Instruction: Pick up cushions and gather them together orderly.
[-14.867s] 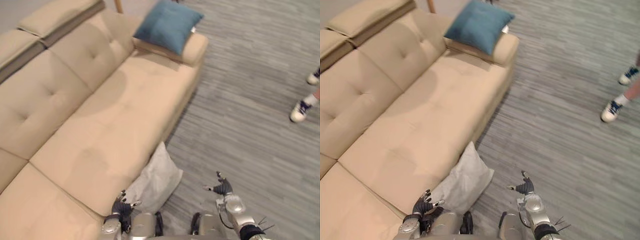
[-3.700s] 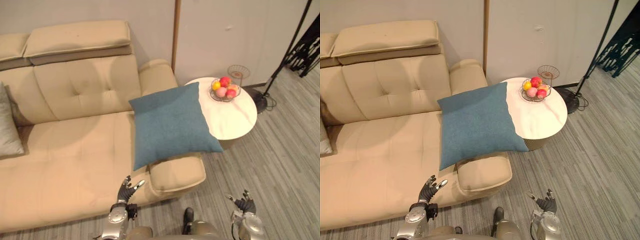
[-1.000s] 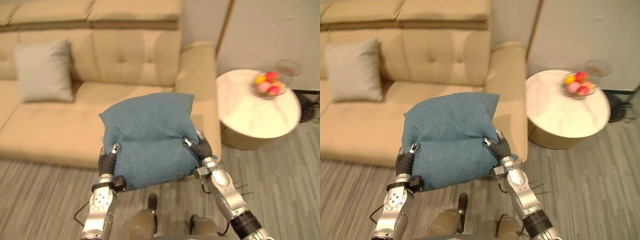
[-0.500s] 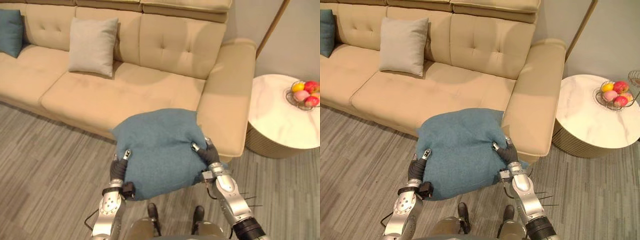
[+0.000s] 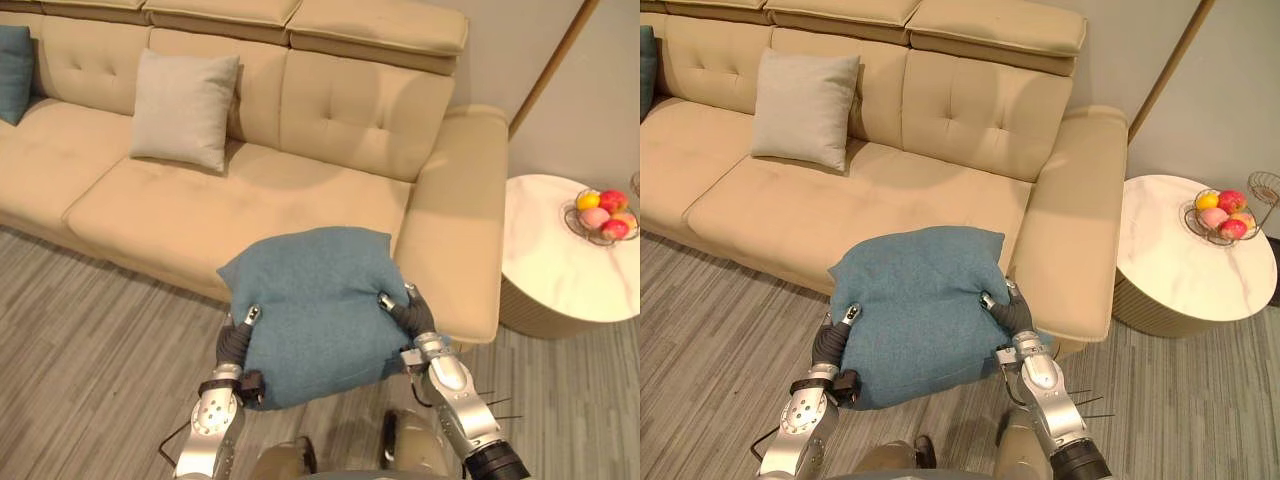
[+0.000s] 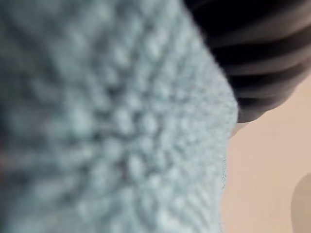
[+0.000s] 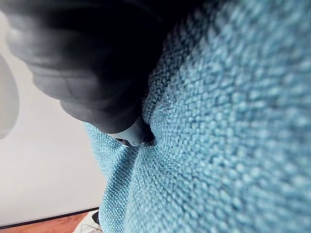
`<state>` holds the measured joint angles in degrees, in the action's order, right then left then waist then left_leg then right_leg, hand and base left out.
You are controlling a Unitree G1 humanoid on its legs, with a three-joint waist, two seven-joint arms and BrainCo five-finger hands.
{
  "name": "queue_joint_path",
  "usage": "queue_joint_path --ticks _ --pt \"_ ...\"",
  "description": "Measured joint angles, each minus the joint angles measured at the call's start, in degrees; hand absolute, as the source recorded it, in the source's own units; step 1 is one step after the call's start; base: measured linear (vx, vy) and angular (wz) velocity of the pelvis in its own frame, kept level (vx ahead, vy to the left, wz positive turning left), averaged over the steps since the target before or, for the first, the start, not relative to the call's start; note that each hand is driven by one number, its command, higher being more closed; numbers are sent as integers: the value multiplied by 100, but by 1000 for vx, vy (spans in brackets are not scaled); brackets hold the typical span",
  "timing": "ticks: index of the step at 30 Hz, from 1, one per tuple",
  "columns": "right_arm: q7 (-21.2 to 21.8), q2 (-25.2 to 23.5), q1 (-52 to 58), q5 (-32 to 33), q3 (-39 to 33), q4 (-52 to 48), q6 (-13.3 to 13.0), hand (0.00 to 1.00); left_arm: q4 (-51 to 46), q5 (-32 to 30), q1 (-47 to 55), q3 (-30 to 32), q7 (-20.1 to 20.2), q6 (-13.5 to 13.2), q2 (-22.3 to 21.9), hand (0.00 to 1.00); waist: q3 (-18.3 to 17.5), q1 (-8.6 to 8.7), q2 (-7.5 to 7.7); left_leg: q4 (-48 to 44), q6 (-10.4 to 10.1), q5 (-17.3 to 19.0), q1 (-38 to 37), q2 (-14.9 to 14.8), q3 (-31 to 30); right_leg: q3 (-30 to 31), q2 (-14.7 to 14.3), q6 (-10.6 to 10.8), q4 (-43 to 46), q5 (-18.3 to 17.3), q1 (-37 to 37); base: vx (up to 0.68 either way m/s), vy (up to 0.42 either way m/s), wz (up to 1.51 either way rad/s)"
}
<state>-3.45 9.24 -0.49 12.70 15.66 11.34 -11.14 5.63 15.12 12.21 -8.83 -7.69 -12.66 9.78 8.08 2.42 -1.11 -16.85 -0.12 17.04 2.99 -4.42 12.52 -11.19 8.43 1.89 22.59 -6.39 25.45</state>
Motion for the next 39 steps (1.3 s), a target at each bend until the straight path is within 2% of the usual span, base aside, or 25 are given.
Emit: queue_joint_path --ticks 1,2,3,4,5,7,8,10,11,12,13,15,17,19,20,21,22,23,24,26,27,30,34,37,39 --pt "0 19 8 4 -10 0 0 100 25 -1 -26 -21 0 0 0 100 2 23 22 6 -67 39 -99 -13 -41 -22 -81 -27 -318 189 8 552 -165 56" --pt "-2 46 84 7 -35 -2 0 100 161 -5 -120 -94 1 -4 27 100 -15 39 56 7 -266 191 -295 -5 -154 -83 -208 -77 -899 726 -35 506 -172 47" --pt "-2 40 133 6 -48 -2 0 100 207 -6 -141 -129 1 -3 55 100 -46 49 109 14 -343 245 -367 13 -194 -55 -232 -188 -930 962 -67 551 -205 55" --pt "-3 105 219 5 -129 -9 4 100 402 -18 -253 -228 4 7 2 100 -46 41 -16 71 -464 313 -537 -99 -339 -71 -294 -479 -571 1209 -18 551 -211 55" --pt "-2 107 245 3 -262 -16 18 100 421 -23 -303 -307 11 28 -66 100 -55 115 -165 61 -721 170 -528 -283 -400 -289 -338 -561 -296 868 -4 532 -210 48" --pt "-2 116 267 -4 -365 -19 33 100 455 -45 -407 -358 30 31 -79 100 -62 149 -205 -472 -970 -73 -267 -460 -459 -420 -450 -646 -188 557 -64 496 -224 25" --pt "-8 118 306 -5 -405 -28 34 100 598 -89 -493 -353 71 39 -130 100 -54 134 -218 -1544 -945 -359 134 -685 -452 -447 -609 -726 -285 409 -303 492 -232 1" --pt "-20 125 465 -4 -412 -201 40 100 682 -109 -428 -330 122 87 -212 100 -17 76 -215 -3049 -785 -887 612 -984 -453 -325 -820 -777 -538 270 -861 444 -160 -43" --pt "-45 127 663 -1 -466 -486 37 100 685 -117 -414 -344 135 108 -284 100 -13 -21 -197 -3673 -589 -671 870 -1084 -396 -158 -890 -787 -718 254 -1225 391 -100 -63" --pt "-52 128 723 -3 -482 -611 31 100 680 -118 -417 -341 138 104 -284 100 -17 -31 -180 -3747 -483 -606 989 -1075 -327 -81 -892 -789 -793 253 -1326 404 -57 -79" --pt "-54 131 729 -6 -493 -817 2 100 646 -120 -425 -323 143 84 -307 100 -19 -60 -166 -3608 -243 -451 1240 -1062 -155 154 -890 -789 -971 253 -1496 357 -2 -90" --pt "-53 126 654 -36 -493 -862 -44 100 557 -121 -449 -272 151 81 -314 100 -17 -123 -165 -3038 -204 -279 1541 -1047 -175 531 -930 -786 -1089 252 -1606 278 58 -108" --pt "-53 120 640 -113 -494 -808 -61 100 545 -129 -458 -264 151 71 -254 100 -8 -174 -151 -1583 -311 -311 1541 -792 -785 1016 -946 -766 -1195 265 -1792 215 172 -130" --pt "-51 115 629 -163 -473 -725 -62 100 544 -177 -400 -255 150 73 -267 100 -18 -189 -167 -671 -585 -551 1402 -666 -1196 1305 -969 -623 -1201 259 -1832 136 170 -123" --pt "-40 122 651 -182 -463 -683 -62 100 521 -231 -308 -248 150 73 -295 100 -96 -182 -289 -233 -774 -1135 1173 -692 -1359 1550 -1069 -426 -1283 261 -1837 172 334 -133" --pt "-29 82 657 -188 -468 -634 -62 100 493 -236 -255 -243 150 76 -316 100 -173 -90 -427 123 -836 -1162 981 -773 -1314 1775 -1171 -258 -1413 307 -1807 172 334 -119" --pt "-29 9 642 -189 -478 -569 -61 100 494 -238 -286 -225 150 82 -287 100 -152 -35 -359 233 -827 -1155 913 -741 -1244 1863 -1119 -201 -1447 342 -1801 149 400 -99" --pt "-28 -109 705 -193 -495 -536 -43 100 486 -240 -303 -210 151 87 -208 100 -156 -27 -165 437 -752 -1196 736 -639 -886 2166 -980 -69 -1550 428 -1777 58 259 -101" --pt "-20 -153 719 -218 -477 -537 -12 100 470 -239 -241 -203 150 94 -165 100 -182 -37 -64 529 -695 -1166 572 -554 -566 2445 -900 85 -1702 532 -1802 58 296 -108" --pt "-19 -155 703 -281 -436 -538 -9 100 420 -241 -165 -175 148 103 -170 100 -216 -52 -5 651 -591 -1151 427 -448 -211 2731 -756 217 -1900 644 -1815 -4 161 -99" --pt "-21 -178 627 -364 -422 -536 6 100 314 -254 -164 -104 144 103 -163 100 -218 -117 3 798 -530 -1172 336 -383 112 2900 -681 282 -2093 856 -1757 -36 143 -101" --pt "-71 -249 326 -435 -369 -531 22 100 209 -394 -292 76 63 101 -153 100 -221 -155 7 904 -457 -1221 404 -311 409 2863 -595 276 -2360 1146 -1590 -71 73 -66" --pt "-444 -281 -517 -502 -360 -108 20 100 243 -485 -909 101 -289 101 -162 100 -182 -159 -1 983 -392 -1369 702 -265 405 2748 -497 271 -2579 1411 -1349 -109 -11 -2" --pt "-927 -304 -1860 -686 -343 441 20 100 445 -492 -1951 285 -762 96 -125 100 188 -187 -24 1130 -391 -1678 1146 -193 311 2518 -434 277 -2592 1600 -897 -209 -62 18" --pt "-1193 -303 -2908 -787 -365 899 28 100 683 -496 -2826 419 -1047 99 130 100 479 -275 -24 1282 -401 -1923 1459 -165 267 2381 -405 257 -2716 1781 -593 -242 -74 18"
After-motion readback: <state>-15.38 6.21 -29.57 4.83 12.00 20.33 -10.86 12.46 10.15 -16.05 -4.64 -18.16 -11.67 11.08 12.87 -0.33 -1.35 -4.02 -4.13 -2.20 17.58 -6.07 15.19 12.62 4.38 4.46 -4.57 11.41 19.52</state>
